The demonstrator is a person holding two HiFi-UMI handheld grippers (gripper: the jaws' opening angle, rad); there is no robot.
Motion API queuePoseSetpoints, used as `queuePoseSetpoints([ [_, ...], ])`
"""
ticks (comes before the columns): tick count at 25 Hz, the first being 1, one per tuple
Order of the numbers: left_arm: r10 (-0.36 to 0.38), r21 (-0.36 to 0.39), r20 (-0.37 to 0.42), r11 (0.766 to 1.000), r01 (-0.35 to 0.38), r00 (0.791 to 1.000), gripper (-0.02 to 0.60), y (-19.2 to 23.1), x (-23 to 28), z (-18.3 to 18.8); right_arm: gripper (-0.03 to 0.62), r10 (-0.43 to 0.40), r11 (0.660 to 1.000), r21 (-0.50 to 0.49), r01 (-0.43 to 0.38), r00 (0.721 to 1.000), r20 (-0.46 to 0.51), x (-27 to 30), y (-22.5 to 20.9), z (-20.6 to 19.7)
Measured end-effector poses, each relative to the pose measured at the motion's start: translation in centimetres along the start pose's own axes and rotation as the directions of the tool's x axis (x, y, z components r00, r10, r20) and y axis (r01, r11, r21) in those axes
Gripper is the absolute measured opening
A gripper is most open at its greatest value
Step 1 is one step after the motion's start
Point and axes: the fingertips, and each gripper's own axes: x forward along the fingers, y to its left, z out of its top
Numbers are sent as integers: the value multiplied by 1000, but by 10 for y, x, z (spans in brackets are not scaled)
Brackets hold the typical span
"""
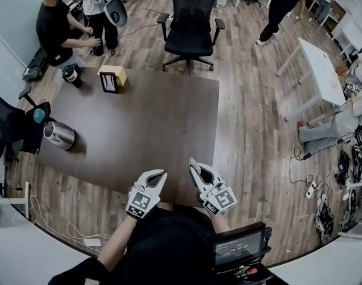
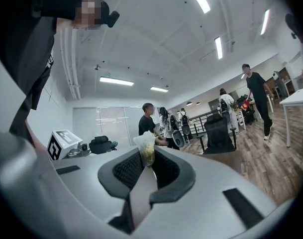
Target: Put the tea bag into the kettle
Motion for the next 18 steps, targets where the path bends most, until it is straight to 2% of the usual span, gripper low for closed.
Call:
queuePoseSetpoints([
  [18, 58, -30, 16, 998, -58, 998, -3, 26, -30, 4, 46, 69, 997, -22, -69, 997, 36, 28, 35, 26],
])
